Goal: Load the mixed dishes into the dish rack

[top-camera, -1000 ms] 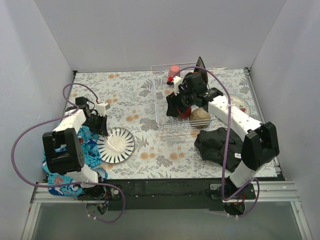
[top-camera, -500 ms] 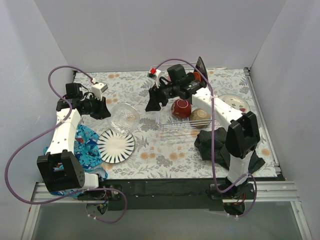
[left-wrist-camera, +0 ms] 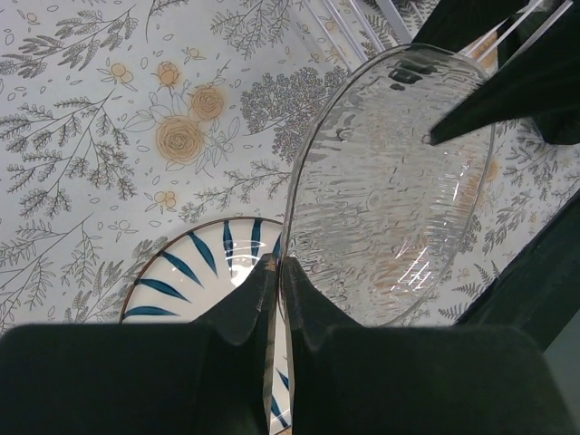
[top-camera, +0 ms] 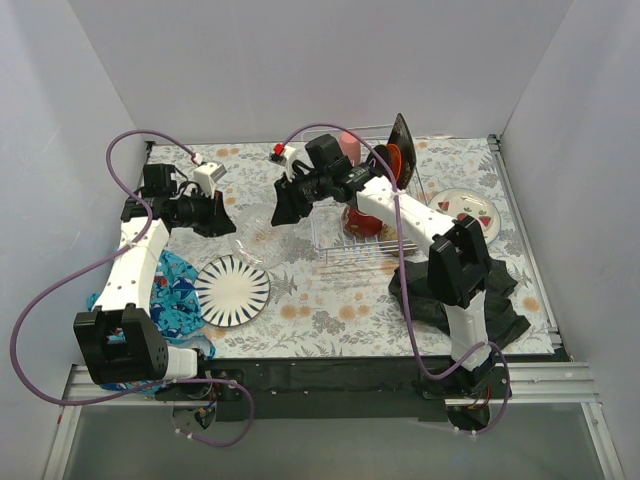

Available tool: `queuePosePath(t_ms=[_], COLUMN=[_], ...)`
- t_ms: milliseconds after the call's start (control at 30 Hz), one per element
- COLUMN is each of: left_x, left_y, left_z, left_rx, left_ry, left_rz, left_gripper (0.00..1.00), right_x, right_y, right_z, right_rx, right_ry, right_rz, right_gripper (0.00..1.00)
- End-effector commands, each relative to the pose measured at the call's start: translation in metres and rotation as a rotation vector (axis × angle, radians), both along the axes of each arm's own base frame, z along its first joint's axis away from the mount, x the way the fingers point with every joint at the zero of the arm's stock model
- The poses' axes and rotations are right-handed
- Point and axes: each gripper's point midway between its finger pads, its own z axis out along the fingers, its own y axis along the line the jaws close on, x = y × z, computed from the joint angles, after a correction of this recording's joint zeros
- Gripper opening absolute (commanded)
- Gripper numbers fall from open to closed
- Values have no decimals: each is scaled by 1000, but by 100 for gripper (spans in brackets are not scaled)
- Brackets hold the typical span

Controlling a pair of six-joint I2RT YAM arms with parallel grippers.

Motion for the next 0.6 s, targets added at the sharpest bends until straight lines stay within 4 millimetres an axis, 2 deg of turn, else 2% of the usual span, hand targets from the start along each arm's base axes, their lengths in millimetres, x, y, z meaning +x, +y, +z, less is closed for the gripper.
queuePosePath(t_ms=[0, 33, 100, 167, 233, 300, 367, 400, 467, 500, 567], left_x=[4, 5, 9, 14, 31, 43, 58, 65, 71, 73, 73], left_y=[-6, -6, -5, -1, 15, 24, 46, 54, 73, 75, 76], left_z=[28, 27, 26, 22, 23, 31, 38, 42, 42, 41, 34], left_rx=[-34, -36, -36, -43, 1, 9, 61, 68, 107, 111, 112], left_ry=[-86, -85, -86, -54, -83, -104, -136, -149, -160, -162, -148], left_rz=[-11, -11, 8, 80, 199, 276, 398, 453, 534, 547, 549], left_gripper=[0, 0, 1, 33, 57, 62, 63, 64, 64, 64, 64], right_x=[17, 18, 19, 21, 27, 42, 57, 74, 91, 109, 125], right_y=[9, 8, 6, 4, -1, -11, -23, -36, -55, -76, -105], right_z=[7, 7, 6, 9, 19, 32, 52, 58, 82, 88, 98], right_rx=[9, 8, -1, -4, -10, -36, -48, -83, -98, -148, -182], right_ry=[-42, -49, -58, -73, -112, -183, -257, -313, -391, -447, -487], right_rz=[-57, -57, -69, -83, -115, -213, -309, -408, -546, -687, -876], right_gripper=[33, 20, 4, 1, 1, 1, 1, 1, 1, 1, 1])
